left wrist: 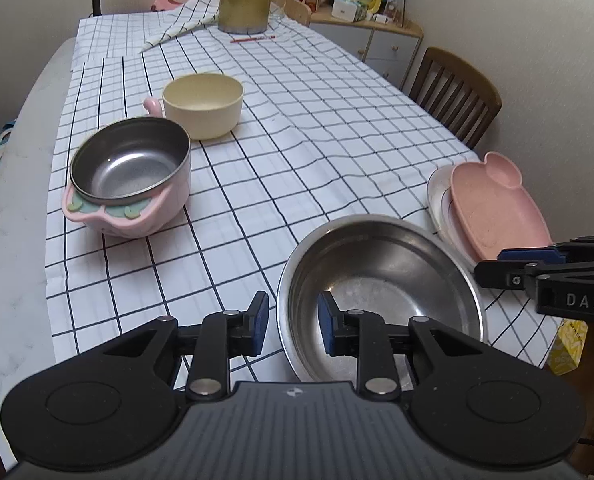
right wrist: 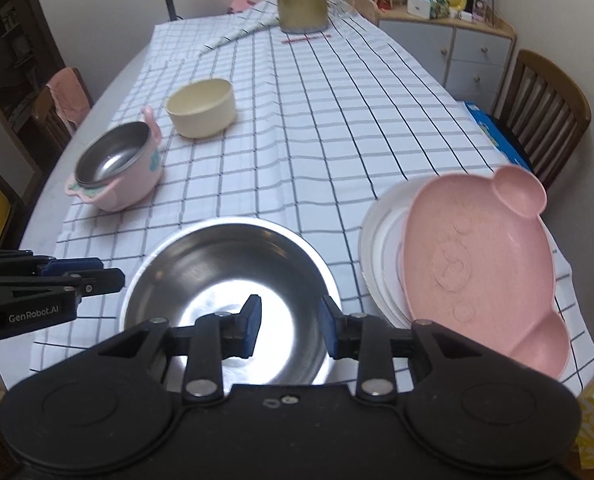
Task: Organize plates and bowls
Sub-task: 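Lower the steel bowl onto the table and open both grippers, then move both grippers to the pink-handled steel pot and close on its rim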
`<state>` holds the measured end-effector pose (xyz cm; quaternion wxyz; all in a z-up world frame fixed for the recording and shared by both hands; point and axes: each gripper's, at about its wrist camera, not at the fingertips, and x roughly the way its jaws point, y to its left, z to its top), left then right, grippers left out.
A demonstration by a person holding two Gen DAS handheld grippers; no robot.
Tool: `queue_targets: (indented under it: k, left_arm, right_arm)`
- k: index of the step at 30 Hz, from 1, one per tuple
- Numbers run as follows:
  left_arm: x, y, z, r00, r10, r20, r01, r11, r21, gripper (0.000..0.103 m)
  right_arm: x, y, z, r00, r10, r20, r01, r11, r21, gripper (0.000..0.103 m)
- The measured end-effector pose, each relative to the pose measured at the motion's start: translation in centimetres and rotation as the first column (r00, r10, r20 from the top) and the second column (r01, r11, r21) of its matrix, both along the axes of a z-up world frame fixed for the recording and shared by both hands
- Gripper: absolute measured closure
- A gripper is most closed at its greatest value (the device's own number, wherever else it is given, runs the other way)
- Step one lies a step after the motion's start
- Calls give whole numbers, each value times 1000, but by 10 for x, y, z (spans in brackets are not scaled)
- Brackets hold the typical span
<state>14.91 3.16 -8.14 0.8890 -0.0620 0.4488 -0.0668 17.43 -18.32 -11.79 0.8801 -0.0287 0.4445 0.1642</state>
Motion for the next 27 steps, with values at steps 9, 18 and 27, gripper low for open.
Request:
queue_targets:
  k: [9, 18, 27]
  left_arm:
    - [-9, 18, 26, 996, 47, 81, -44, 998, -35, 40]
    - [12, 41, 42, 986, 95, 136, -90, 995, -44, 27]
    - [64, 72, 47, 976, 174, 128, -174, 985, -12, 26]
  right_arm:
    - [-6, 24, 24, 995, 71, 69, -72, 997, 17, 50]
    - [15, 45, 42, 982, 145, 118, -150, 988, 34, 25]
    - [63, 62, 64, 968, 178, 175, -194, 978, 80, 3]
